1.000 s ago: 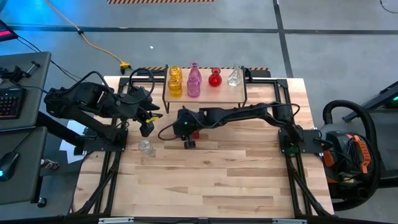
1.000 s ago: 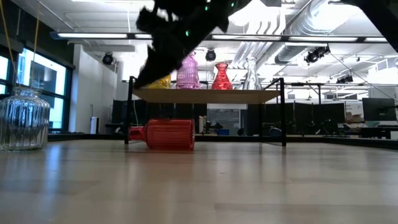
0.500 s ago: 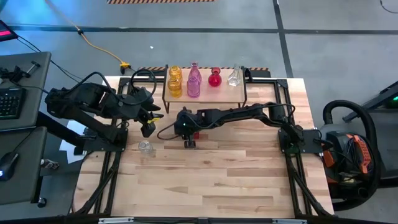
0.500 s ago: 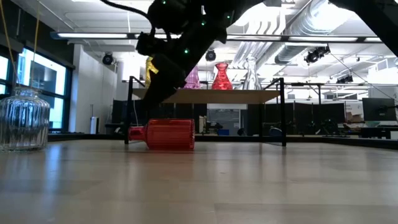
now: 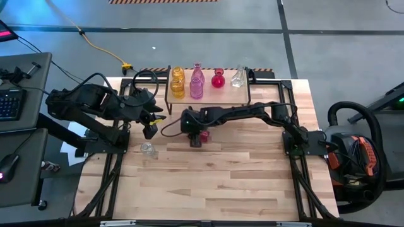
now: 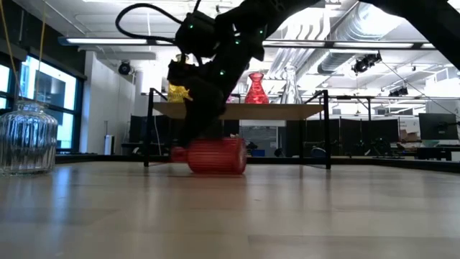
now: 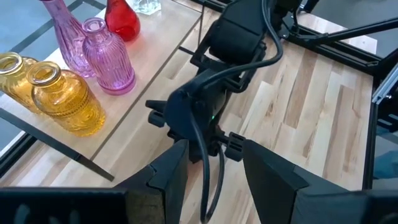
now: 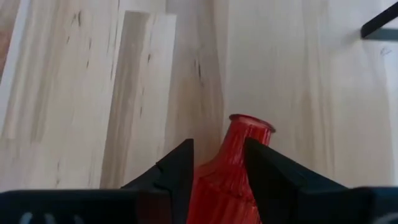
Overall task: Sort vases onto shelf
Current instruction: Put the red vase on the shelf
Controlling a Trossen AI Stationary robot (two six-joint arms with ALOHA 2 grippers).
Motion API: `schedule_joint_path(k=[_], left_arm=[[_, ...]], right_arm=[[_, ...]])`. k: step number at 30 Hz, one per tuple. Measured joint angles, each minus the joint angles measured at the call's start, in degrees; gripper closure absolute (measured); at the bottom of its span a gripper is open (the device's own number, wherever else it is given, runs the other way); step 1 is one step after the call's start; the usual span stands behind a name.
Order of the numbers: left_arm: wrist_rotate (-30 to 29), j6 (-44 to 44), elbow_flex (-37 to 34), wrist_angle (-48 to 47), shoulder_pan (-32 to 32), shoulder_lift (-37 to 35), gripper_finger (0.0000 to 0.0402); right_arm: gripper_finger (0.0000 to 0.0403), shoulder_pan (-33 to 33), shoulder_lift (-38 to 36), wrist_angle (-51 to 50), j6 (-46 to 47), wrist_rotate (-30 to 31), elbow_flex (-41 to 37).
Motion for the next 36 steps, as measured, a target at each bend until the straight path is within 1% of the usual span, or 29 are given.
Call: schedule_joint_path(k=[4, 9, 12, 22, 27, 31, 36], left_arm=[[-0.02, 0.00, 0.00, -0.02, 0.00, 0.00, 0.0257], [-0.03, 0.00, 0.00, -0.02, 0.00, 0.00, 0.0257], [-0.02, 0.02, 0.00, -0.02, 0.00, 0.00, 0.0257], [-0.04, 1.42, 0.00, -0.04, 0.02, 0.02, 0.0257], [-0.03, 1.52, 0.00, -0.04, 0.00, 0.02, 0.0257], [-0.02, 2.05, 0.00, -0.04, 0.02, 0.02, 0.0257], [-0.01, 1.99, 0.02, -0.04, 0.00, 0.04, 0.0257]], right_arm=[[0.0269, 0.40, -0.07, -2.54, 0.34, 1.53, 0.05], [0.0269, 0.40, -0.07, -3.09, 0.91, 0.81, 0.05], [0.0269, 0.61, -0.10, -4.46, 0.84, 2.05, 0.08], [0.0269, 1.15, -0.51, -7.32, 0.81, 2.53, 3.48], [0.0269, 0.89, -0.53, -9.52, 3.34, 2.42, 4.18], [0.0269, 0.26, -0.04, -8.39, 0.56, 2.27, 3.94], [0.0269, -1.61, 1.33, -9.52, 2.16, 4.78, 3.83]])
